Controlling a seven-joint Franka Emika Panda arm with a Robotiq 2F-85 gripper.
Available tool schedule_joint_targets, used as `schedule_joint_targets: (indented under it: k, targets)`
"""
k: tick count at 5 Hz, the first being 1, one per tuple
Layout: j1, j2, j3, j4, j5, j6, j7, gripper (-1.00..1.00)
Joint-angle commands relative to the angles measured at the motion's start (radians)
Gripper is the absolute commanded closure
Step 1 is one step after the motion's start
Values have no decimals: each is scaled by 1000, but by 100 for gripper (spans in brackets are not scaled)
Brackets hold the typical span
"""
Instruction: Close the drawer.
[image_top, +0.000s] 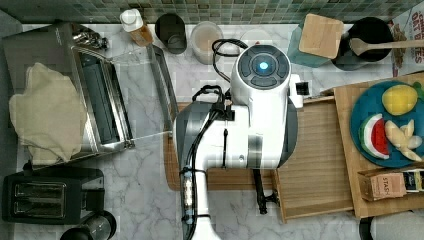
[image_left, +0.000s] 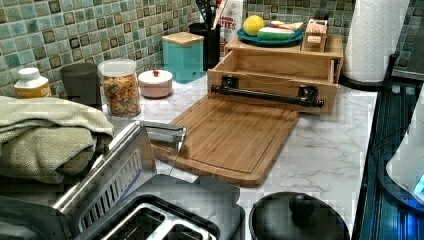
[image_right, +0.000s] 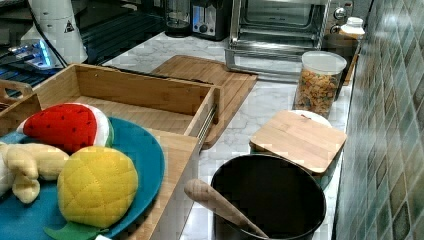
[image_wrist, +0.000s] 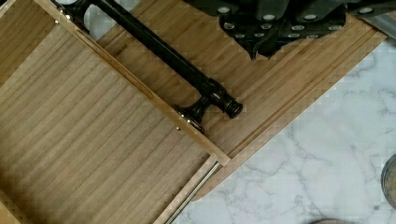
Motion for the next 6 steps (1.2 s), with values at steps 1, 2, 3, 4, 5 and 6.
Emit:
schedule_joint_targets:
  k: [1, 2, 3, 4, 5, 6]
  targets:
    - [0, 0, 0, -2, -1, 0, 0, 100]
    - [-5, -24, 1, -57, 61, 21, -36, 100]
    - [16, -107, 23, -158, 67, 70, -83, 100]
    - [40, -160, 45, -209, 49, 64, -176, 100]
    - [61, -242, 37, -325, 37, 139, -346, 100]
    - [46, -241, 24, -372, 42, 165, -565, 100]
